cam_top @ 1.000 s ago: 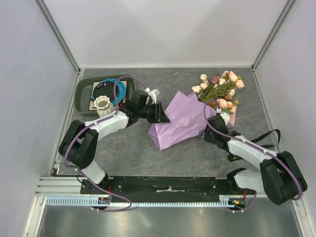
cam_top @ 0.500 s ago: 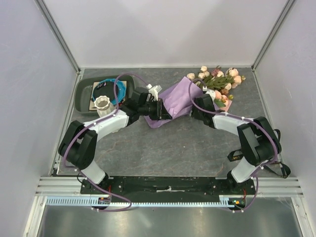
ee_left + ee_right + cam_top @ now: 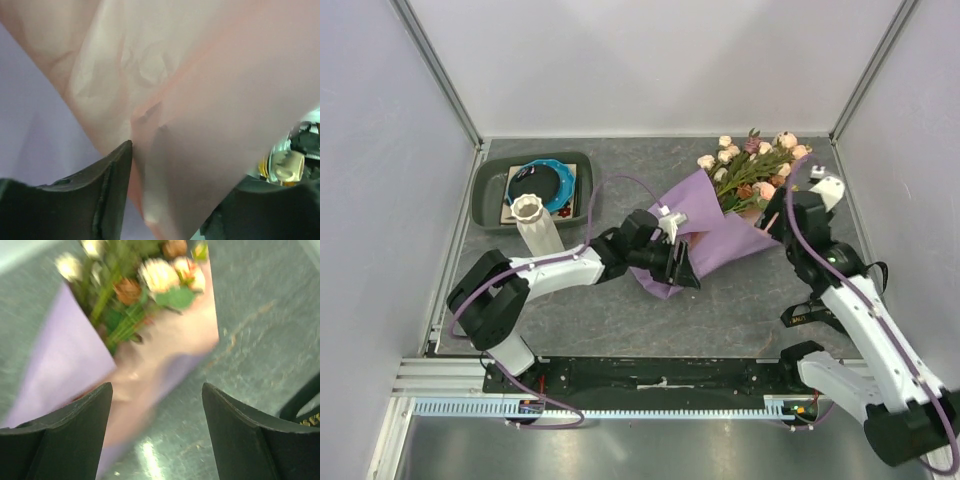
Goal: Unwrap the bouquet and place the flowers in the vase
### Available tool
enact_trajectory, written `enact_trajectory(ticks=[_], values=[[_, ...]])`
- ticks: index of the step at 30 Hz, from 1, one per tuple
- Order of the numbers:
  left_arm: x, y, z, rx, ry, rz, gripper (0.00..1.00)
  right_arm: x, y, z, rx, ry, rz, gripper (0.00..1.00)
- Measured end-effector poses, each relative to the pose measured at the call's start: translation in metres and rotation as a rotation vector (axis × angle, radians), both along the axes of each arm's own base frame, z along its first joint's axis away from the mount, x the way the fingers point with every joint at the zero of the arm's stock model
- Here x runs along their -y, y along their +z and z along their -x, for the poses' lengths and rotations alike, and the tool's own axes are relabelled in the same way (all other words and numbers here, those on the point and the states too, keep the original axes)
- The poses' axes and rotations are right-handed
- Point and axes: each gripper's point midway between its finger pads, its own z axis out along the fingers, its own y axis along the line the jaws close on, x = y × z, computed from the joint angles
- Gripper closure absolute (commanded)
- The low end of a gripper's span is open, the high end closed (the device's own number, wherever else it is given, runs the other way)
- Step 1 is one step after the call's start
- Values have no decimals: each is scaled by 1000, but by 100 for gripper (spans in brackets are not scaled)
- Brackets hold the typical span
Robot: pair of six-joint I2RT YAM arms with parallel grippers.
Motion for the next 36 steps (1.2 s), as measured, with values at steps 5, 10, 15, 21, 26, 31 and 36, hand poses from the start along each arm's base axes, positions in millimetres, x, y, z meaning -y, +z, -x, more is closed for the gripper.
enact_trajectory(ticks=[5,10,15,21,26,31,36], values=[[14,-3,37,-4,-81,0,27,-13,96,0,203,111,-49,23],[3,23,38,51,-55,22,22,-93,101,-34,172,401,-113,23],[-24,87,33,191,27,90,22,-170,-7,-13,-104,636,-192,26],[-69,142,15,319,182,156,23,-144,-117,62,-356,576,-270,27],[-79,138,-1,318,243,129,24,-124,-150,93,-435,535,-263,25],[-75,125,-3,282,236,107,25,-126,-132,51,-342,510,-202,27],[-80,130,6,271,230,130,25,-154,-113,-44,-277,510,-133,26]])
